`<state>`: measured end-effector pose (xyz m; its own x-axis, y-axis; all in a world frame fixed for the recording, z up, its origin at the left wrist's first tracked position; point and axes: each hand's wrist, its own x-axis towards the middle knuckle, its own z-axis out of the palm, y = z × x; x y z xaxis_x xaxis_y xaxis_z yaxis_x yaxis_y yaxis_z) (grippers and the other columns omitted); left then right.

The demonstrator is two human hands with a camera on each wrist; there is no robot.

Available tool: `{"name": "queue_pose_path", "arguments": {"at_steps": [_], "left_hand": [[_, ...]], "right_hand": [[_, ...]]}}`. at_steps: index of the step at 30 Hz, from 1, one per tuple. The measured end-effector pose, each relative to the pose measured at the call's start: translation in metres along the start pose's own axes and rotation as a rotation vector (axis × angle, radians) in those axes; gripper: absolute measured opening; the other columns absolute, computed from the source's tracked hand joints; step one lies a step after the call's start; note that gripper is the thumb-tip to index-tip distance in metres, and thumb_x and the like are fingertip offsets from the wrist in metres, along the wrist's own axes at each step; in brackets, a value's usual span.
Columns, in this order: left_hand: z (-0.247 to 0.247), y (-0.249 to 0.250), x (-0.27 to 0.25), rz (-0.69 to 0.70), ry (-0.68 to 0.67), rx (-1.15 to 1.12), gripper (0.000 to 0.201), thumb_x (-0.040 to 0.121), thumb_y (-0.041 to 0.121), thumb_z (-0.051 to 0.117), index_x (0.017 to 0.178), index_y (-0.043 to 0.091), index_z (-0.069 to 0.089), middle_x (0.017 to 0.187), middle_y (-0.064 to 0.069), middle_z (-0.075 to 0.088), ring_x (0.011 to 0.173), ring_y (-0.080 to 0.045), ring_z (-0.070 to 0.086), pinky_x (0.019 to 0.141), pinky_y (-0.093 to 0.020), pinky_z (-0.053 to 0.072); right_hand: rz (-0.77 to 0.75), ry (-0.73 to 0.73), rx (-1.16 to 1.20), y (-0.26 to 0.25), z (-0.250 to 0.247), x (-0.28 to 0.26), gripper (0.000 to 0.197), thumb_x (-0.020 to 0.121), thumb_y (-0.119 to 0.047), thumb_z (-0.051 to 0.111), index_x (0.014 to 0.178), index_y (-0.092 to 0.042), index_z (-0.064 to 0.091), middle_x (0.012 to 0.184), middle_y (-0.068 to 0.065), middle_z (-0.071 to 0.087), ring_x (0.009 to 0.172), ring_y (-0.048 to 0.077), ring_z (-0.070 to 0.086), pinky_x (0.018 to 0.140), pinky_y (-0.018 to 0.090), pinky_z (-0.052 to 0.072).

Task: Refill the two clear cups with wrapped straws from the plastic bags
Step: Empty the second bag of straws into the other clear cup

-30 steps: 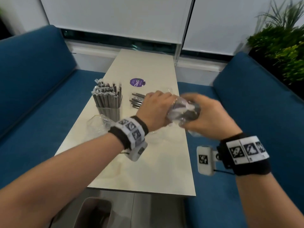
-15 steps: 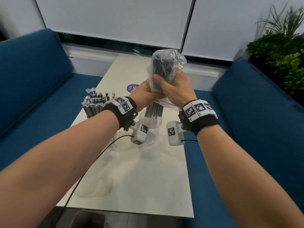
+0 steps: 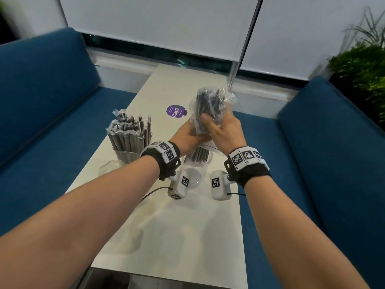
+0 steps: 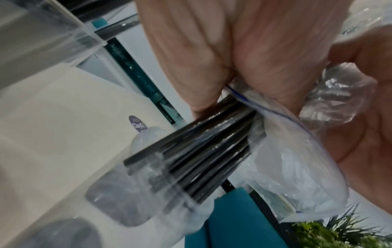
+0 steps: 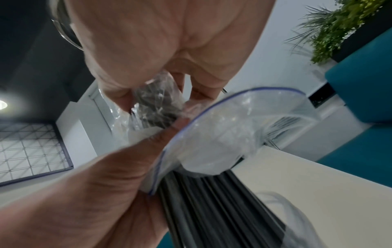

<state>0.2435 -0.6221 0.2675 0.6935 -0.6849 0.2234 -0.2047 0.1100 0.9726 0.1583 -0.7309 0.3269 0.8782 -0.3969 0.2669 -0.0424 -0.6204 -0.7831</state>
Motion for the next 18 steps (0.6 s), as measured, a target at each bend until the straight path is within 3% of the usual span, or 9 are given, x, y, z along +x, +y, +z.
{"name": "queue_pose_path", "arguments": {"at_steps": [4,8,11,13,16,18], "left_hand": [[-0.005,0.017,0.009,0.042,-0.01,0.11,0.02,0.089,0.011,0.077,0.105,0.02,0.069,0.099,0.001,0.076,0.09,-0.008,0.075,0.085,-0.03,0.061],[0.0,0.014,0.015,0.043,0.027,0.119,0.035,0.084,0.024,0.082,0.113,0.013,0.068,0.104,-0.001,0.077,0.097,-0.016,0.075,0.089,-0.039,0.061],[0.004,0.003,0.018,0.036,0.043,0.07,0.032,0.087,0.001,0.076,0.113,0.014,0.064,0.101,0.005,0.074,0.092,-0.003,0.074,0.081,-0.025,0.059],[0.006,-0.003,0.017,0.032,0.055,0.109,0.03,0.088,-0.002,0.074,0.115,0.007,0.063,0.099,0.007,0.071,0.086,0.007,0.071,0.076,-0.016,0.056],[0.004,-0.012,0.012,-0.004,0.079,0.149,0.04,0.087,0.008,0.079,0.123,0.001,0.062,0.101,0.008,0.072,0.085,0.009,0.07,0.075,-0.013,0.054],[0.001,-0.017,0.006,-0.068,0.066,0.2,0.049,0.086,0.021,0.082,0.128,0.008,0.062,0.106,0.006,0.074,0.094,0.001,0.072,0.082,-0.019,0.057]], "right_hand": [[-0.051,0.026,0.051,-0.008,-0.007,0.008,0.048,0.101,-0.029,0.063,0.142,-0.014,0.043,0.125,0.004,0.068,0.102,0.015,0.067,0.09,0.032,0.059],[-0.057,0.029,0.049,-0.007,-0.008,0.01,0.048,0.101,-0.027,0.063,0.143,-0.015,0.042,0.132,0.01,0.067,0.111,0.022,0.07,0.091,0.035,0.06],[-0.062,0.012,0.033,-0.002,-0.006,0.01,0.048,0.101,-0.028,0.063,0.142,-0.016,0.042,0.133,0.011,0.067,0.114,0.026,0.07,0.094,0.043,0.061],[-0.045,-0.006,0.001,0.002,-0.004,0.01,0.047,0.102,-0.029,0.062,0.143,-0.016,0.043,0.132,0.011,0.068,0.113,0.026,0.07,0.092,0.038,0.06],[-0.02,-0.036,0.007,0.009,0.0,0.007,0.048,0.102,-0.032,0.061,0.144,-0.016,0.043,0.131,0.011,0.069,0.11,0.026,0.071,0.092,0.039,0.06],[0.02,-0.068,0.014,0.015,0.004,0.005,0.048,0.102,-0.034,0.06,0.144,-0.016,0.043,0.129,0.01,0.07,0.106,0.024,0.07,0.09,0.035,0.058]]}}
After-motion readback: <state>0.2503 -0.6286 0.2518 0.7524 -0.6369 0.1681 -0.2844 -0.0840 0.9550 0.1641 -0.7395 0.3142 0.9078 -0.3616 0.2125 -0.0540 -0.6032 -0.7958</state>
